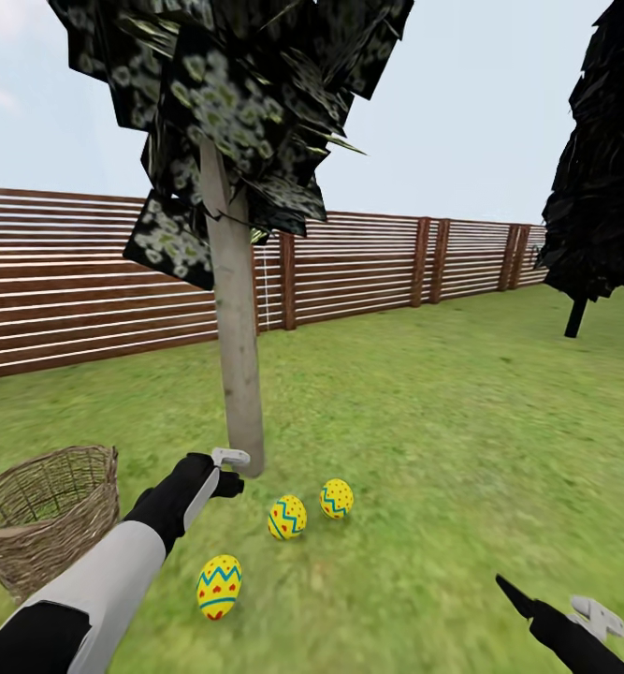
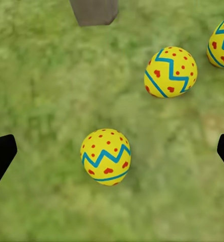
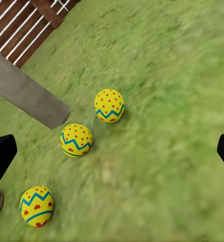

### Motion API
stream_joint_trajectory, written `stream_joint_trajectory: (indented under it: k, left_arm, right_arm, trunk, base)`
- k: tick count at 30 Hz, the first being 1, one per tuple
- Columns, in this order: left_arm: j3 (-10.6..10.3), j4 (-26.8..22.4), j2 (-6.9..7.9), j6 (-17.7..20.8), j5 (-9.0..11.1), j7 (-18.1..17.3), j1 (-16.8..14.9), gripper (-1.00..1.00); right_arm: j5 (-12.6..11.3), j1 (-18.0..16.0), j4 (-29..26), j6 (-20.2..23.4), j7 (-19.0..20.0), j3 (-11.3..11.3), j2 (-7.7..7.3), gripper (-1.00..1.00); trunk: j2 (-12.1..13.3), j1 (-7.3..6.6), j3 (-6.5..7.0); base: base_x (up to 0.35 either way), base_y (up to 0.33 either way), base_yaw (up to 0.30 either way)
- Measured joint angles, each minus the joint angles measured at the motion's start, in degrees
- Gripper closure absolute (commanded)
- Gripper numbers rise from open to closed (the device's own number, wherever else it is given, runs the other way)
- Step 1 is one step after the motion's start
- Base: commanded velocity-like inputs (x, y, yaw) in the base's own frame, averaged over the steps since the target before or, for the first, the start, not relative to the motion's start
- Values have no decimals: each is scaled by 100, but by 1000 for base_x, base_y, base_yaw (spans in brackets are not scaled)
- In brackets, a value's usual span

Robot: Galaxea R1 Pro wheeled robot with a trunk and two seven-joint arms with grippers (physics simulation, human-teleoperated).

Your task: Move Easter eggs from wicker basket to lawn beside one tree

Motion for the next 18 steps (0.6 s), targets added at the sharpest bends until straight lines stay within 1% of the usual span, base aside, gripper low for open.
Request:
stream_joint_trajectory:
  k: [3,18]
  left_arm:
    - [5,3,2,0,0,-2,-1,-100]
    - [0,2,-3,0,-1,2,0,-100]
  right_arm:
    - [3,-1,17,0,-6,2,3,-100]
    - [16,-5,107,0,-5,3,-9,-100]
  trunk:
    - [37,-24,63]
    - [638,-353,333]
  base:
    - [0,0,0]
    - [0,0,0]
